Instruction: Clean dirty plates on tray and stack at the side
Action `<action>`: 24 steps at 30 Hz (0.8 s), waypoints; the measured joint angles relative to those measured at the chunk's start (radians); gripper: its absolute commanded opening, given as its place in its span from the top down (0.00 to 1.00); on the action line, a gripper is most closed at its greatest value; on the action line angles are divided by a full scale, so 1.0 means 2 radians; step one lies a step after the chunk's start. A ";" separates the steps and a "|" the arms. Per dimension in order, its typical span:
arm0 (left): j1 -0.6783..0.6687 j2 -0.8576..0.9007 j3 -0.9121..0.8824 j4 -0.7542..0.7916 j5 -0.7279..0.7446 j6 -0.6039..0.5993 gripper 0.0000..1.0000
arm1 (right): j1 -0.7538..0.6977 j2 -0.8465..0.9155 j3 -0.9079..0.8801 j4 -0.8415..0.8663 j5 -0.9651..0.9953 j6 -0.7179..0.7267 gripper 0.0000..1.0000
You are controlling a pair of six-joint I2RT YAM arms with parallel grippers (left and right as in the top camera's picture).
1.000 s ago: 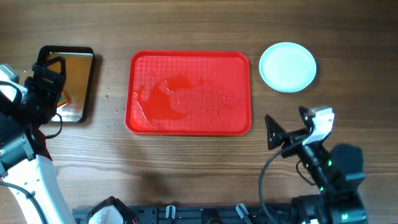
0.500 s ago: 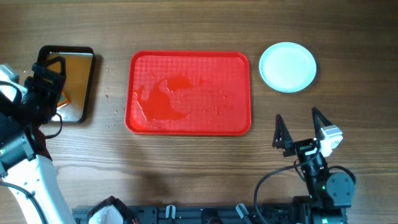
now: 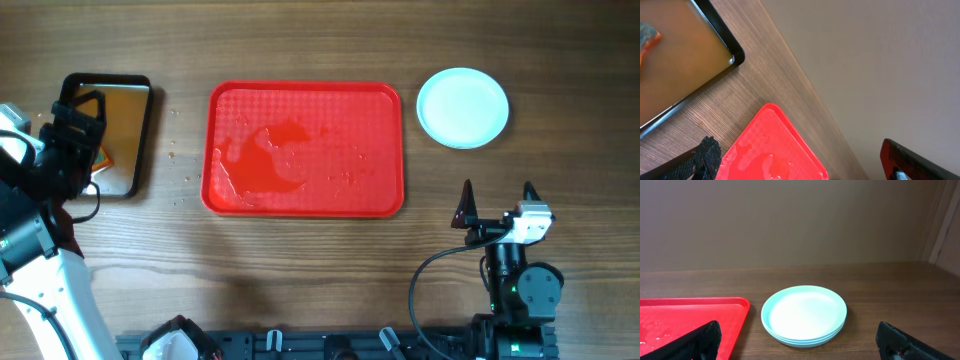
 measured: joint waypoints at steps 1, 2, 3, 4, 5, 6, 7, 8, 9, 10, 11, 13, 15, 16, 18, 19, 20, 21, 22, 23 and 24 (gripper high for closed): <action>0.000 0.000 0.000 0.000 0.000 0.000 0.00 | 0.000 0.000 0.000 0.000 0.000 0.000 0.00; 0.000 0.000 0.000 0.000 0.000 0.000 0.00 | 0.000 0.000 0.000 0.000 -0.001 0.000 0.00; 0.000 0.000 0.000 0.000 0.000 0.000 0.00 | 0.000 0.000 0.000 0.000 -0.001 0.000 0.00; 0.000 0.000 0.000 0.000 0.000 0.000 0.00 | 0.000 0.000 0.000 0.000 -0.001 0.000 0.01; 0.000 0.000 0.000 0.000 0.000 0.000 0.00 | 0.000 0.000 0.000 0.000 -0.001 0.000 0.00; 0.000 0.000 0.000 0.000 0.000 0.000 0.00 | 0.000 0.000 0.000 0.000 0.000 0.000 0.00; 0.000 0.000 0.000 0.000 0.000 0.000 0.00 | 0.000 0.000 0.000 0.000 -0.001 0.000 0.01; 0.000 0.000 0.000 0.000 0.000 0.000 0.00 | 0.000 0.000 0.000 0.000 -0.001 0.000 0.00; 0.000 0.000 0.000 0.000 0.000 0.000 0.00 | 0.000 0.000 0.000 0.000 -0.001 0.000 0.00; 0.000 0.000 0.000 0.000 0.000 0.000 0.00 | 0.000 0.000 0.000 0.000 -0.001 0.000 0.00; 0.000 0.000 0.000 0.000 0.000 0.000 0.00 | 0.000 0.000 0.000 0.000 -0.001 0.000 0.00; 0.000 0.000 0.000 0.000 0.000 0.000 0.00 | 0.000 0.000 0.000 0.000 -0.001 0.000 0.00; 0.000 0.000 0.000 0.000 0.000 0.000 0.00 | 0.000 0.000 0.000 0.000 -0.001 0.000 0.00; 0.000 0.000 0.000 0.000 0.000 0.000 0.00 | 0.000 0.000 0.000 0.000 -0.001 0.000 0.00; 0.000 0.000 0.000 0.000 0.000 0.000 0.00 | 0.000 0.000 0.000 0.000 -0.001 0.000 0.00; 0.000 0.000 0.000 0.000 0.000 0.000 0.00 | 0.000 0.000 0.000 0.000 -0.001 0.000 0.00; 0.000 0.000 0.000 -0.006 -0.002 0.001 0.00 | 0.000 0.000 0.000 0.000 -0.001 0.000 0.00; 0.000 0.000 0.000 -0.014 -0.010 0.004 0.00 | 0.000 0.000 0.000 0.000 -0.001 0.000 0.00; 0.000 0.000 0.001 -0.039 -0.023 0.011 0.00 | 0.000 0.000 0.000 0.000 -0.001 0.000 0.00; -0.003 -0.003 -0.001 -0.071 -0.039 0.022 0.00 | 0.000 0.000 0.000 0.000 -0.001 0.000 0.00; -0.010 -0.012 -0.006 -0.087 -0.052 0.041 0.00 | 0.000 0.000 0.000 0.000 -0.001 0.000 0.00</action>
